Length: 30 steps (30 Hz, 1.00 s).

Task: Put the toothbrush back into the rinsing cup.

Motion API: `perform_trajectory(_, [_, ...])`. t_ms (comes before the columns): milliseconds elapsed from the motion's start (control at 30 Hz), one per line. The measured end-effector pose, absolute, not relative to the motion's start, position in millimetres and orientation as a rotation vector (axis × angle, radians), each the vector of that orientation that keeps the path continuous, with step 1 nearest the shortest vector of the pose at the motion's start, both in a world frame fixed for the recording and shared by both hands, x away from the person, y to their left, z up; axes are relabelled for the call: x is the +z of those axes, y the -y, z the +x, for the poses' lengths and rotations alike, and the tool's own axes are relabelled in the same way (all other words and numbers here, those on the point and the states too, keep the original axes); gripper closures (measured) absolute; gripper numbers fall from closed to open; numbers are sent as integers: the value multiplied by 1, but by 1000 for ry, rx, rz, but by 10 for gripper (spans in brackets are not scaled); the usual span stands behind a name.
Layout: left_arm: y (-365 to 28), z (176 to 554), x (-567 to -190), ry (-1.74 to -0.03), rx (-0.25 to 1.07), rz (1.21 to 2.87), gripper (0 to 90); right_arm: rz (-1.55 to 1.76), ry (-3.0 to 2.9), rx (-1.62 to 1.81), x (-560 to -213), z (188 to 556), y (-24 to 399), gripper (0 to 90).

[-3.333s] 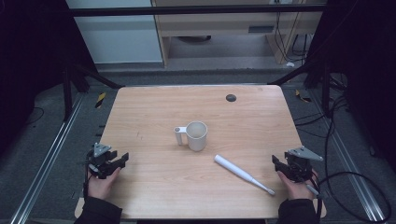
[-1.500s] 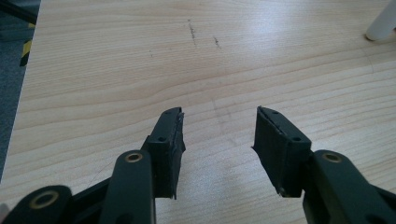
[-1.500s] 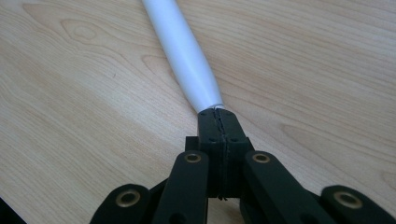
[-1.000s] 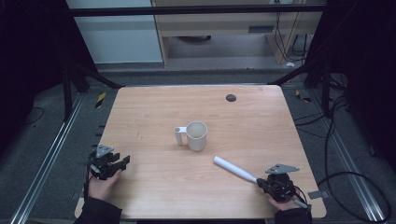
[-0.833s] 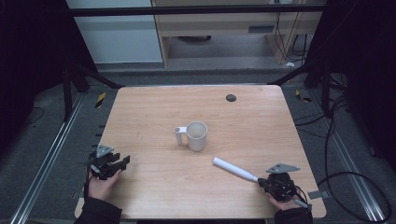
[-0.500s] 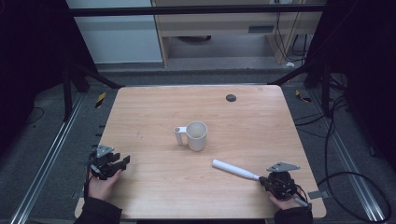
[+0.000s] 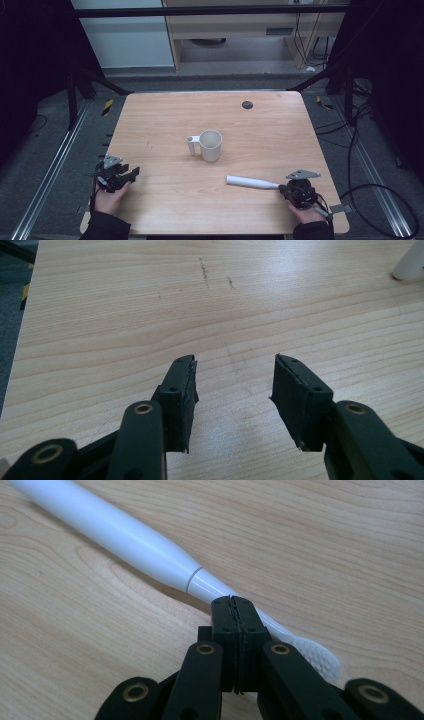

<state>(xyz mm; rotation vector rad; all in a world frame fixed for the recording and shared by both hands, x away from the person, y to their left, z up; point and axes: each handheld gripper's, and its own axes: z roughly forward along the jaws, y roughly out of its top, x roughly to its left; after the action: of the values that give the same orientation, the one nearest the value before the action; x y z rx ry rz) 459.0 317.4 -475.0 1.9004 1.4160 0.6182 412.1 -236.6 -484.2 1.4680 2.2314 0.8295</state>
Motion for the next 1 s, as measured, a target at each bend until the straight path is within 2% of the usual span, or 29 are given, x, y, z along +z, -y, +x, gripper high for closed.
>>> perform_trajectory(1000, [-317,460,-475,-1416,618,1904,513,1484,-2160,839,-486,436,236,897])
